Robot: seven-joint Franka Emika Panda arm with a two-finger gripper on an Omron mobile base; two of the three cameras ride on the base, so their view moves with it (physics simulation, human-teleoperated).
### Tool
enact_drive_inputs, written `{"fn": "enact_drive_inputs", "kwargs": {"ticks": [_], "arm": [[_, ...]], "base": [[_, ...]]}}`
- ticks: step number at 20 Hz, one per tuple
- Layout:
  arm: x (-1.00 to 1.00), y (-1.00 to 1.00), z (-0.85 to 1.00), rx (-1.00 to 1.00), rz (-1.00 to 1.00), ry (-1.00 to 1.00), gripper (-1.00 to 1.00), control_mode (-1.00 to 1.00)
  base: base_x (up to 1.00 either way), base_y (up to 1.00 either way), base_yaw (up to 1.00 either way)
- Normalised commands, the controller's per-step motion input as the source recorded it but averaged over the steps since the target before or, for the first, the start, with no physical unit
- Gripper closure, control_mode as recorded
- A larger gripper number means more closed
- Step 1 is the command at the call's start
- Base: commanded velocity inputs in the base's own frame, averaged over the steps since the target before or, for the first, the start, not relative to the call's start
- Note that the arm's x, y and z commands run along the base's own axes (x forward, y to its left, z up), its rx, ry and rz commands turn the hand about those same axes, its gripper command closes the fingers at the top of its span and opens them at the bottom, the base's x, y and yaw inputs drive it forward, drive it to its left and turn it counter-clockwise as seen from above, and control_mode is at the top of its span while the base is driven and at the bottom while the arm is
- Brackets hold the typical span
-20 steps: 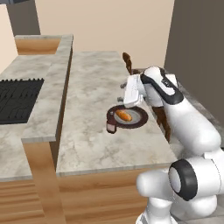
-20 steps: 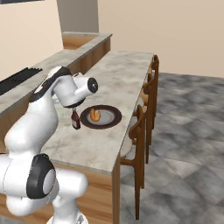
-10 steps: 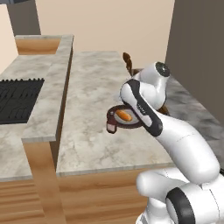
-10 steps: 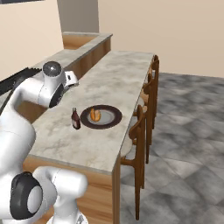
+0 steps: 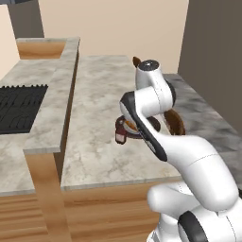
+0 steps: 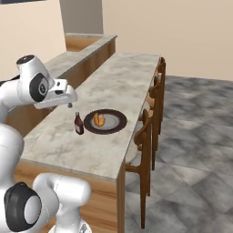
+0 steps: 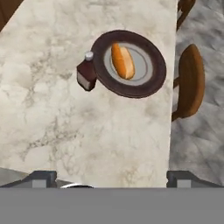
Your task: Move the hot dog bun to the plate on the dining table and place the condiment next to that plate. Then navigate to the fridge and take the sausage and place it on the plate as well.
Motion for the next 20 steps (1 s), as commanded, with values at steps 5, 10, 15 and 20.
{"fn": "enact_drive_inputs", "kwargs": {"ticks": [5, 10, 15, 20], "arm": [[-0.47, -0.13, -0.45, 0.0, -0.07, 0.15, -1.0, -1.0], [0.0, 0.0, 0.0, 0.0, 0.0, 0.0, -1.0, 1.0], [0.0, 0.0, 0.0, 0.0, 0.0, 0.0, -1.0, 1.0], [0.0, 0.0, 0.0, 0.0, 0.0, 0.0, -1.0, 1.0]], "base": [[0.0, 0.0, 0.0], [-0.7, 0.04, 0.46], [-0.21, 0.0, 0.96], [-0.01, 0.0, 1.0]]}}
